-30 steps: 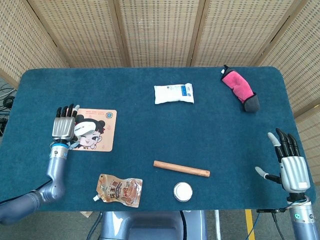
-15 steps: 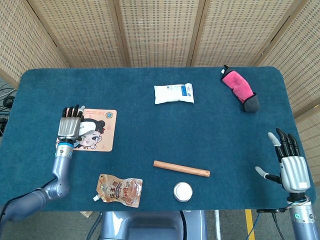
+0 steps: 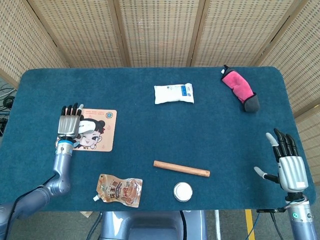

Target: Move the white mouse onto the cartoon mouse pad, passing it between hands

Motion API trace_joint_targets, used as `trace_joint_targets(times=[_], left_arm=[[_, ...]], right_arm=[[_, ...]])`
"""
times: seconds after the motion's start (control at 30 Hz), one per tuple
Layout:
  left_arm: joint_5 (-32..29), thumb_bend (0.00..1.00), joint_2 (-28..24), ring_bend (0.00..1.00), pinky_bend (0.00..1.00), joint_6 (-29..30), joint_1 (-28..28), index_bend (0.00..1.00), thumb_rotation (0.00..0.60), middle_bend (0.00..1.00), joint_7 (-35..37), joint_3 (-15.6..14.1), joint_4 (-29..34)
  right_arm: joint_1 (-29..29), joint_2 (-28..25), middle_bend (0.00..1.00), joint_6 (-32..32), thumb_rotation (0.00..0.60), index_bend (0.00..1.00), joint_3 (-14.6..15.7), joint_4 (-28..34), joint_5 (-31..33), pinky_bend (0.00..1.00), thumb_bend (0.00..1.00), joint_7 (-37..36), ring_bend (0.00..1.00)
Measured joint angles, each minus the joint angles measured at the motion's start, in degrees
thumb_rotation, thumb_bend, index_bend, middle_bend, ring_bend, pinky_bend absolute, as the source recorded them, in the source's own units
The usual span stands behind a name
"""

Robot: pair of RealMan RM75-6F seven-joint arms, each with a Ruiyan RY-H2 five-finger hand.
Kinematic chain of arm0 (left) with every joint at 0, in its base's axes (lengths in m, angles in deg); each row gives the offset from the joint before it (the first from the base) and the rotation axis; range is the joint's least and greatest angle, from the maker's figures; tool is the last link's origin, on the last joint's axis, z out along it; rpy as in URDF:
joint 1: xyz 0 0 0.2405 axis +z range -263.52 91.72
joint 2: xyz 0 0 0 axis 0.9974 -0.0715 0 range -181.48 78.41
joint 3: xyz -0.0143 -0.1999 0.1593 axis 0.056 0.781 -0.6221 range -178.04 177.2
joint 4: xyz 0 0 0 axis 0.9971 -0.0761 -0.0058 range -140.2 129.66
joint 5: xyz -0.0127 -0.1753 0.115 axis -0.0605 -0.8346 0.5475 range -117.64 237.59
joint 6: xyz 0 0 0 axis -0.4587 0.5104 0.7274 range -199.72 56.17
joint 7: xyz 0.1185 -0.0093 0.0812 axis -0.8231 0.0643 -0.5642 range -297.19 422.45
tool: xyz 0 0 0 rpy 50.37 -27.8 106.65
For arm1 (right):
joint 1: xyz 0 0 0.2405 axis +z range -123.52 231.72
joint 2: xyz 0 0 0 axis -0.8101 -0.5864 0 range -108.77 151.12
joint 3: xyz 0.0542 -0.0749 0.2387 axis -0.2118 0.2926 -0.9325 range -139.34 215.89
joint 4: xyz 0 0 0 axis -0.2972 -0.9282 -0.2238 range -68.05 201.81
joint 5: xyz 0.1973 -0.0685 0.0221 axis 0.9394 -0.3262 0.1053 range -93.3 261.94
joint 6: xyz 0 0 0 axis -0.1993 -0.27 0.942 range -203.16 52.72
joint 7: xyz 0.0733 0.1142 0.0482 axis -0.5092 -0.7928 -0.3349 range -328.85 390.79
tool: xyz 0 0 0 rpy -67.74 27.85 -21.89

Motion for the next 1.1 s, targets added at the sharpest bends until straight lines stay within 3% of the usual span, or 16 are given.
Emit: trace_joint_targets(times=[1.1], left_arm=[[3.8, 0.22, 6.0, 0.0, 0.0, -5.2, -4.1, 0.0, 0.6, 0.0, 4.3, 2.9, -17.7]], right_arm=[[0.8, 1.5, 0.0, 1.9, 0.6, 0.06, 0.1, -1.7, 1.0, 0.0, 0.0, 1.8, 0.0]])
